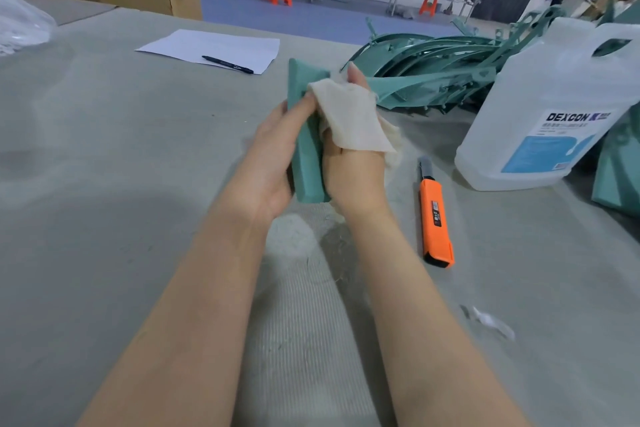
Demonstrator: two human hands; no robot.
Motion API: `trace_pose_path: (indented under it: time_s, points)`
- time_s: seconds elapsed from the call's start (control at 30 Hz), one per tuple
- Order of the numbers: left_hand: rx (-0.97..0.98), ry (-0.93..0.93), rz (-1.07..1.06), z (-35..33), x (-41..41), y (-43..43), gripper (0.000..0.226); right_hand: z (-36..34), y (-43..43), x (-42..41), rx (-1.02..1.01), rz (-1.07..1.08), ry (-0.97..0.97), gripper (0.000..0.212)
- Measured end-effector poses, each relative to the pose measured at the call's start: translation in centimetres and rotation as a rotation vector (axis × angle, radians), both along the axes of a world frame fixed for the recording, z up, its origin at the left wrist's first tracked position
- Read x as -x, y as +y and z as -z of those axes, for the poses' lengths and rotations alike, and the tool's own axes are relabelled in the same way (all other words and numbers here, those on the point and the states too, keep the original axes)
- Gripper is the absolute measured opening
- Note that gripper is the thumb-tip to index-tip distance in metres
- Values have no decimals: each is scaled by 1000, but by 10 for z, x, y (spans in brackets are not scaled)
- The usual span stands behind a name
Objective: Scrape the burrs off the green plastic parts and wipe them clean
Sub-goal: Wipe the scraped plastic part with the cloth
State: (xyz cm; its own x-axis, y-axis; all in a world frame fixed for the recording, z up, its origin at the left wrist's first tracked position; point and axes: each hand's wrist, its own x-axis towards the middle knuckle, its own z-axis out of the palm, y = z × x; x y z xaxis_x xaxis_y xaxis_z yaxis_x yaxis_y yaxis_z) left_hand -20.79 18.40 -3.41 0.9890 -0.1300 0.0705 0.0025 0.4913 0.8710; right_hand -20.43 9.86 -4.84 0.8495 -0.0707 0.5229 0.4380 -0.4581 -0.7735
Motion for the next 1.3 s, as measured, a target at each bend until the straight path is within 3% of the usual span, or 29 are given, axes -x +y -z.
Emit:
trace_pose_path:
  time_s: [0.03, 0.1, 0.13, 0.23, 0.33, 0.47, 0.57, 0.83, 0.97, 1.13, 1.3]
  points:
    - [27, 17, 12, -2, 0, 1, 36, 2, -1, 1, -88, -13, -41, 40]
    - [106, 33, 26, 0, 0, 5, 33, 3, 3, 8, -75, -31, -93, 47]
    - [160, 25, 35, 5, -3, 8, 32, 2, 8, 13, -32, -57, -95, 49]
    - [293, -34, 46, 10, -2, 18, 59, 0, 21, 21, 52, -166, -86, 50]
    - [309, -58, 87, 8, 1, 21, 47, 1, 24, 18, 255, -98, -132, 47]
    - [103, 21, 96, 0, 0, 17, 37, 3, 12, 8, 418, 107, -153, 48]
    - [-124, 11, 11, 0, 3, 14, 24, 2, -7, -5, 466, 281, -43, 43]
    - [-386, -41, 46, -6, 11, 12, 16, 8, -29, -21, 311, 521, 140, 44]
    - [-502, -88, 36, -9, 14, 11, 16, 8, -48, -28, 258, 546, 233, 57]
    - [-609, -139, 0, -9, 14, 10, 20, 9, -64, -27, 101, 631, 232, 42]
    - [-619, -106, -203, -3, 7, 5, 25, 9, -23, -14, 14, 341, 241, 30]
